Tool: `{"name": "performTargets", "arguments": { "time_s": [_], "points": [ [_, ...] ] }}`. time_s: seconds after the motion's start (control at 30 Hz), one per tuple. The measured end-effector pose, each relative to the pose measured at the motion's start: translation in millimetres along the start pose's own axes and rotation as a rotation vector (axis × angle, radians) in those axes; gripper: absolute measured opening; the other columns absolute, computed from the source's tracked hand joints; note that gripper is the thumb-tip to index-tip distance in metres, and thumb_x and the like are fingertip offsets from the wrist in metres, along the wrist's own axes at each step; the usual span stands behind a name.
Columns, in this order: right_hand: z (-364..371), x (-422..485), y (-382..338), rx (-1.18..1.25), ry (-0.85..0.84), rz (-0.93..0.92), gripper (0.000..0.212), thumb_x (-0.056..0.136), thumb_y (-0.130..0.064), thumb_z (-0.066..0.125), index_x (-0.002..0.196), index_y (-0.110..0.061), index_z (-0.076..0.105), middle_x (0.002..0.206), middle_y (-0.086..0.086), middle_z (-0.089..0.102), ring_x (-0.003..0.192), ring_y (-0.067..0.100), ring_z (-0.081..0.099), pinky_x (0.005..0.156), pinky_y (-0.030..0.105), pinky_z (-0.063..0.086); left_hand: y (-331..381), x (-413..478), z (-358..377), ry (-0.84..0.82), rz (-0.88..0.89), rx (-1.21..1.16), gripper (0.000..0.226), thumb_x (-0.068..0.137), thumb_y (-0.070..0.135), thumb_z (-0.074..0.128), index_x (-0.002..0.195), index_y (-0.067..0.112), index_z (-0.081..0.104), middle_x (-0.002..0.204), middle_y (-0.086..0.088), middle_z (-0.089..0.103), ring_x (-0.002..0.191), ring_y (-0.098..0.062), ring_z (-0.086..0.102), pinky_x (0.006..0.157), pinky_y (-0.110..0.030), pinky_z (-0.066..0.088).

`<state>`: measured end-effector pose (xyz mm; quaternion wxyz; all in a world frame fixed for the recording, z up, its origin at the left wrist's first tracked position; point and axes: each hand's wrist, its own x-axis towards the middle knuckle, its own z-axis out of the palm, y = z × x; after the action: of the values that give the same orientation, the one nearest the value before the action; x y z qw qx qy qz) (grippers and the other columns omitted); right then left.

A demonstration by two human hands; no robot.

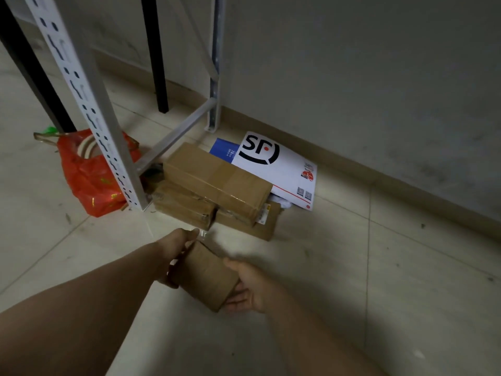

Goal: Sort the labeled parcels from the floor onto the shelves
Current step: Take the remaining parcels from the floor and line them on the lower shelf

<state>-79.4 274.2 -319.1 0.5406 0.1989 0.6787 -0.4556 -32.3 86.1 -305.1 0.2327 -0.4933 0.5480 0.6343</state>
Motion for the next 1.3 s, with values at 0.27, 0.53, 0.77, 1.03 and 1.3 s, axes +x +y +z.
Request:
{"name": "performTargets", "arguments": {
  "time_s": [0.27,0.53,0.77,1.03,1.3],
  "points": [
    [-34,-54,-25,-0.072,0.034,-0.168,0.037,0.092,-0.053,0.062,0.111,-0.021,0.061,0.101,0.007,0.067,0.083,0.02,0.068,0.072,0.035,0.06,24,-44,25,-0.037,0.022,-0.02,0.063,0.076,0.058,0.073,0.114,0.011,0.056,0.113,-0.017,0.053,0.102,-0.039,0.052,0.1,-0.056,0.046],
    [-80,-126,-31,0.093,0.062,-0.3,0.042,0.092,-0.059,0.06,0.106,-0.019,0.066,0.102,0.011,0.062,0.093,0.027,0.064,0.09,0.042,0.056,55,-125,56,-0.399,0.239,0.118,0.057,0.068,0.031,0.084,0.118,0.012,0.064,0.116,-0.02,0.066,0.104,-0.035,0.063,0.1,-0.047,0.048],
    [-126,-192,-62,0.212,0.003,-0.425,0.081,0.079,-0.086,0.045,0.111,-0.018,0.074,0.11,0.015,0.075,0.106,0.039,0.069,0.084,0.044,0.057,80,-165,76,-0.512,0.705,0.033,0.122,0.055,-0.005,0.085,0.152,0.039,0.025,0.136,-0.015,0.058,0.116,-0.035,0.064,0.092,-0.043,0.056],
    [-155,-231,-63,0.285,0.006,-0.575,0.029,0.095,-0.042,0.055,0.097,-0.018,0.071,0.09,0.009,0.074,0.083,0.026,0.067,0.082,0.04,0.05,82,-194,98,-0.612,0.807,0.058,0.122,0.071,0.004,0.082,0.156,0.04,0.002,0.151,-0.004,0.044,0.127,-0.023,0.053,0.093,-0.03,0.046],
    [-171,-242,-65,0.349,-0.041,-0.908,0.067,0.073,-0.015,0.071,0.138,-0.024,0.055,0.115,0.007,0.072,0.09,0.022,0.069,0.066,0.036,0.057,80,-187,95,-0.686,0.604,-0.149,0.072,0.075,0.065,0.065,0.132,0.021,0.06,0.118,-0.018,0.067,0.094,-0.03,0.071,0.079,-0.05,0.054]
  ]
}}
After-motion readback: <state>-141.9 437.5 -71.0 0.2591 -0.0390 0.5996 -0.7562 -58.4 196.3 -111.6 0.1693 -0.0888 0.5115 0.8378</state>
